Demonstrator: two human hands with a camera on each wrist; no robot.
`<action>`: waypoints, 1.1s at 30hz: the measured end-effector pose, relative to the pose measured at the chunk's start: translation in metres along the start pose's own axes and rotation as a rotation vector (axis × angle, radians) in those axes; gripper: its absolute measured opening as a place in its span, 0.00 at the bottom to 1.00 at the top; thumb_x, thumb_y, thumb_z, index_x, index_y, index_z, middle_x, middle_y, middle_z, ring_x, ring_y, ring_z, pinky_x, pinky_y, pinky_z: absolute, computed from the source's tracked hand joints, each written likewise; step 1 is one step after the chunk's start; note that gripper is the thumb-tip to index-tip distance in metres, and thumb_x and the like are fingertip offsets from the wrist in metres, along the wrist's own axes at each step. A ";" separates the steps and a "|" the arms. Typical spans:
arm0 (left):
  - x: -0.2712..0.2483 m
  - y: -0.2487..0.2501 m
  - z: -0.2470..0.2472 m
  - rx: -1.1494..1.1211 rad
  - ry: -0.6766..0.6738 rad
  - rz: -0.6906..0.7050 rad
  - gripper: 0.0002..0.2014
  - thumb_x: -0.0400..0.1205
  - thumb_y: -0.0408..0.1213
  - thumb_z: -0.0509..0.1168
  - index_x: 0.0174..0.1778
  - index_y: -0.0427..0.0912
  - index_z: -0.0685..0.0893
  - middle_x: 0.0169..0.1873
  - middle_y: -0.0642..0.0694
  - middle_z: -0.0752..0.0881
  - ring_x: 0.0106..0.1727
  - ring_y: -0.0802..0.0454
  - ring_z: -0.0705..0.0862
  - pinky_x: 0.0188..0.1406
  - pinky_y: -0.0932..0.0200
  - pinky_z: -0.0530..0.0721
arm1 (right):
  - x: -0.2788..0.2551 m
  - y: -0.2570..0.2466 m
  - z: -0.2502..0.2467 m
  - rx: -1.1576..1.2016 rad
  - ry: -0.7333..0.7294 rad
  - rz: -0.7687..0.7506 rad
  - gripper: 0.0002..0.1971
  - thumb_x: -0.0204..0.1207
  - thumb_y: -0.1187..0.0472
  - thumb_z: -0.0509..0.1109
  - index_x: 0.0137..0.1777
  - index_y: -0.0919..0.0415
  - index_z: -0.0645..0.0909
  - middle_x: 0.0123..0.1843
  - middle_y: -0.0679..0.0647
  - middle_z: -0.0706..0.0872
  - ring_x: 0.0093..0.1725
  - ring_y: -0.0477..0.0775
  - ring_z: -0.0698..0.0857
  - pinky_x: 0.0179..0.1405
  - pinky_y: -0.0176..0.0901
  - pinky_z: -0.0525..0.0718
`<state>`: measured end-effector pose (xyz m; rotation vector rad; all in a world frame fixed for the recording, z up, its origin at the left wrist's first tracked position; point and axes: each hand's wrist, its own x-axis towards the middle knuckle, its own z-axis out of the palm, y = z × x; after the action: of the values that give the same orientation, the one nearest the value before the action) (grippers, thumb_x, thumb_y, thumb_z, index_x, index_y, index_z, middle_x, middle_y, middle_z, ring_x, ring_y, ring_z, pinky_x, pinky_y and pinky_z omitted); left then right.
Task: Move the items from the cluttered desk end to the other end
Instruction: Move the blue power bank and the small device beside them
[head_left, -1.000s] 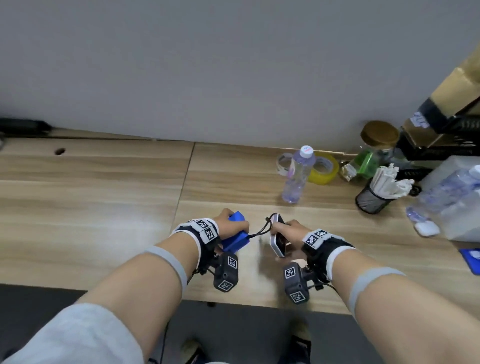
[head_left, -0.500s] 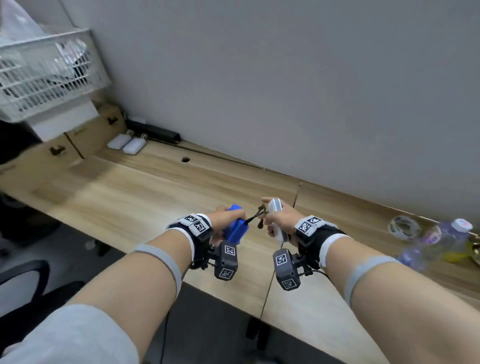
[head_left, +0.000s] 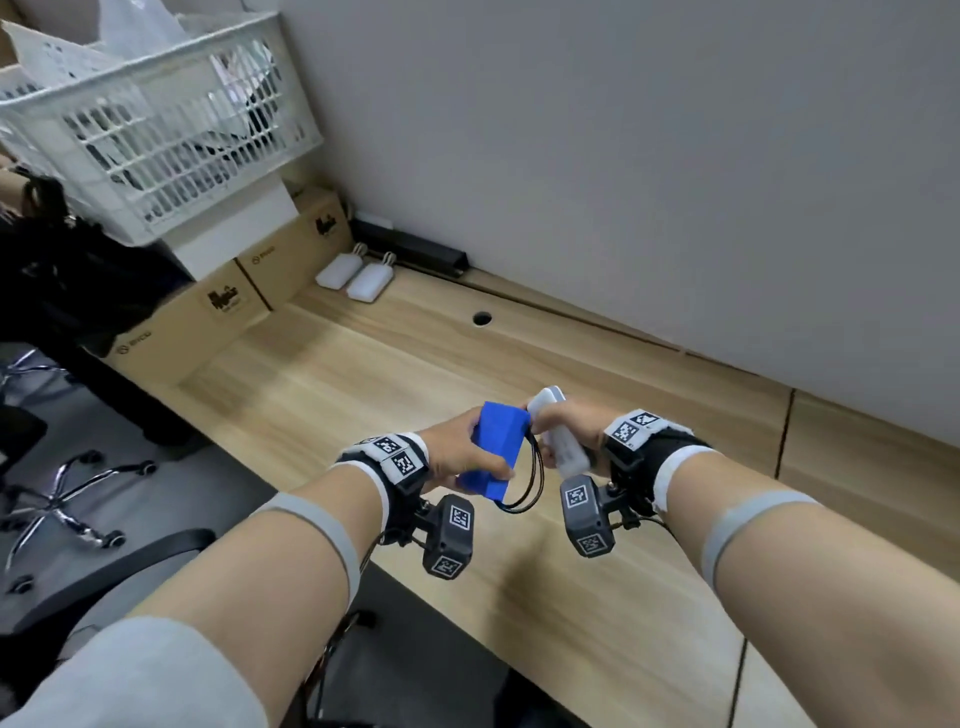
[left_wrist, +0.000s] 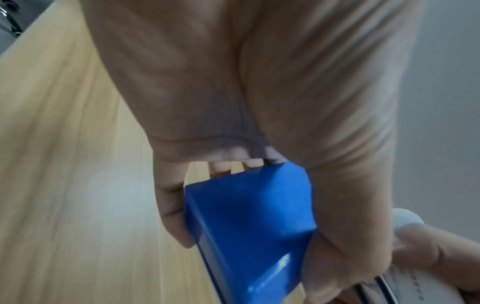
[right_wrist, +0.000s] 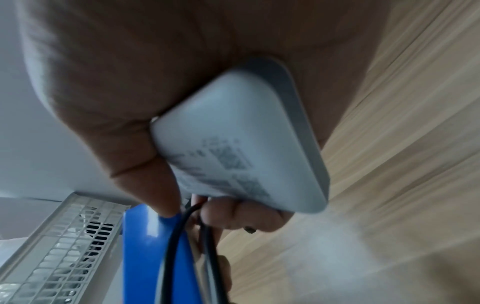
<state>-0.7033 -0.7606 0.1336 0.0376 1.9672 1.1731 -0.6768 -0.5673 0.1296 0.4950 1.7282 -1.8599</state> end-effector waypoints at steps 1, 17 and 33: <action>0.012 0.001 -0.012 -0.003 -0.015 0.004 0.35 0.69 0.29 0.78 0.70 0.55 0.75 0.66 0.39 0.81 0.56 0.46 0.86 0.54 0.42 0.90 | 0.016 -0.008 0.002 -0.017 0.001 0.022 0.08 0.74 0.68 0.63 0.51 0.62 0.78 0.35 0.56 0.78 0.27 0.51 0.75 0.26 0.37 0.77; 0.147 0.005 -0.168 0.049 -0.219 -0.007 0.34 0.69 0.31 0.81 0.70 0.52 0.77 0.59 0.40 0.82 0.58 0.43 0.86 0.52 0.37 0.90 | 0.179 -0.093 0.040 -0.094 0.021 0.142 0.12 0.67 0.70 0.64 0.42 0.57 0.87 0.34 0.60 0.78 0.29 0.55 0.74 0.30 0.42 0.73; 0.358 0.007 -0.348 0.548 0.310 -0.107 0.43 0.63 0.58 0.79 0.67 0.39 0.71 0.57 0.40 0.81 0.57 0.39 0.83 0.49 0.48 0.85 | 0.393 -0.136 0.072 -0.314 0.638 0.279 0.42 0.69 0.45 0.74 0.81 0.54 0.59 0.65 0.58 0.80 0.59 0.63 0.82 0.58 0.52 0.82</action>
<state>-1.1711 -0.8604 -0.0091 0.0347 2.4826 0.5664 -1.0612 -0.6914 0.0063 1.2226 2.1586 -1.2699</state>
